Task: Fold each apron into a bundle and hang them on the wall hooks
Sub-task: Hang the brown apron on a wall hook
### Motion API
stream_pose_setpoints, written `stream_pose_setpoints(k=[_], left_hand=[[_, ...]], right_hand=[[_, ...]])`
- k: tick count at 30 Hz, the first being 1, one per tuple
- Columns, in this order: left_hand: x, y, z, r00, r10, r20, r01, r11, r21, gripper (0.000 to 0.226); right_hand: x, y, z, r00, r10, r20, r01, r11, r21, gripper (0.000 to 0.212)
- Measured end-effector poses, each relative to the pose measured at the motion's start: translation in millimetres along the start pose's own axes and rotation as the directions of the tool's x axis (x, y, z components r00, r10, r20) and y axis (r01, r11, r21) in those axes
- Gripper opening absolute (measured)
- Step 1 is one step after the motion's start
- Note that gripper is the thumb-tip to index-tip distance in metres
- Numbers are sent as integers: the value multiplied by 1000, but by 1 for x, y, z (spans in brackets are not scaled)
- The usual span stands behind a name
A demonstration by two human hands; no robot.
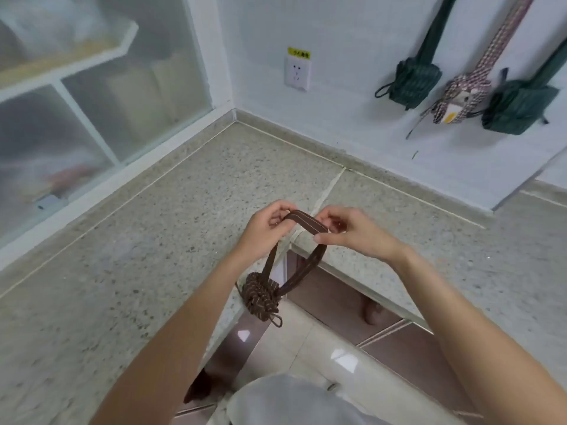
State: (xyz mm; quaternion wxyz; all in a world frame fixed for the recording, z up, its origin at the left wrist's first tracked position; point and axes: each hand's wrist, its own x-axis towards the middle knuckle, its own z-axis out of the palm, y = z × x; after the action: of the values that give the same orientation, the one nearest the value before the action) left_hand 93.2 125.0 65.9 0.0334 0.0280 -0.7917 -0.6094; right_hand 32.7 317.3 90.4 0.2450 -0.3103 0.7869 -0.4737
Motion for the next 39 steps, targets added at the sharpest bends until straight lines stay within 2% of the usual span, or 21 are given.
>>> stream_pose_setpoints(k=[3, 8, 10, 12, 14, 15, 19, 23, 25, 27, 29, 31, 33, 35, 39], left_hand=[[31, 39, 42, 992, 114, 61, -115, 993, 15, 23], [82, 101, 97, 953, 252, 170, -249, 968, -36, 28], [107, 126, 121, 937, 312, 158, -308, 950, -46, 28], [128, 141, 134, 921, 386, 48, -387, 922, 20, 27], [155, 162, 155, 892, 451, -3, -449, 889, 87, 30], [167, 170, 163, 884, 466, 18, -466, 880, 90, 30], [192, 207, 211, 819, 482, 312, -448, 876, -177, 4], [204, 232, 251, 758, 436, 485, -287, 891, -351, 24], [211, 241, 262, 749, 435, 499, -267, 888, -374, 24], [219, 251, 269, 735, 471, 489, -307, 873, -379, 19], [227, 264, 275, 700, 512, 497, -369, 856, -362, 18], [235, 282, 283, 666, 546, 509, -432, 838, -334, 17], [243, 295, 288, 655, 557, 511, -449, 831, -330, 16], [255, 311, 294, 652, 580, 488, -477, 814, -330, 17], [283, 338, 308, 691, 605, 396, -516, 796, -315, 18]], right_hand=[[-20, -8, -63, 994, -39, -101, 33, 997, -65, 10], [-56, -29, -142, 973, -91, -213, 99, 995, 26, 6], [-69, -35, -171, 959, -110, -263, 126, 991, 47, 3], [-73, -39, -191, 940, -133, -314, 154, 987, 45, 9], [-78, -39, -218, 887, -160, -433, 177, 984, -2, 19], [-80, -39, -229, 857, -162, -490, 179, 984, -12, 23], [-92, -32, -270, 704, -119, -700, 130, 991, -37, 38], [-106, -13, -301, 494, -193, -847, 9, 976, -217, 39], [-111, -6, -309, 456, -213, -864, -1, 971, -240, 37], [-114, -2, -309, 467, -199, -862, 90, 980, -178, 48], [-113, 2, -314, 421, -212, -882, 135, 976, -170, 55], [-113, 2, -326, 306, -240, -921, 88, 971, -224, 51], [-112, 1, -341, 239, -260, -936, 42, 965, -257, 44], [-113, -4, -360, 220, -316, -923, -58, 940, -336, 41], [-112, -15, -400, 181, -495, -850, -297, 796, -527, 42]])
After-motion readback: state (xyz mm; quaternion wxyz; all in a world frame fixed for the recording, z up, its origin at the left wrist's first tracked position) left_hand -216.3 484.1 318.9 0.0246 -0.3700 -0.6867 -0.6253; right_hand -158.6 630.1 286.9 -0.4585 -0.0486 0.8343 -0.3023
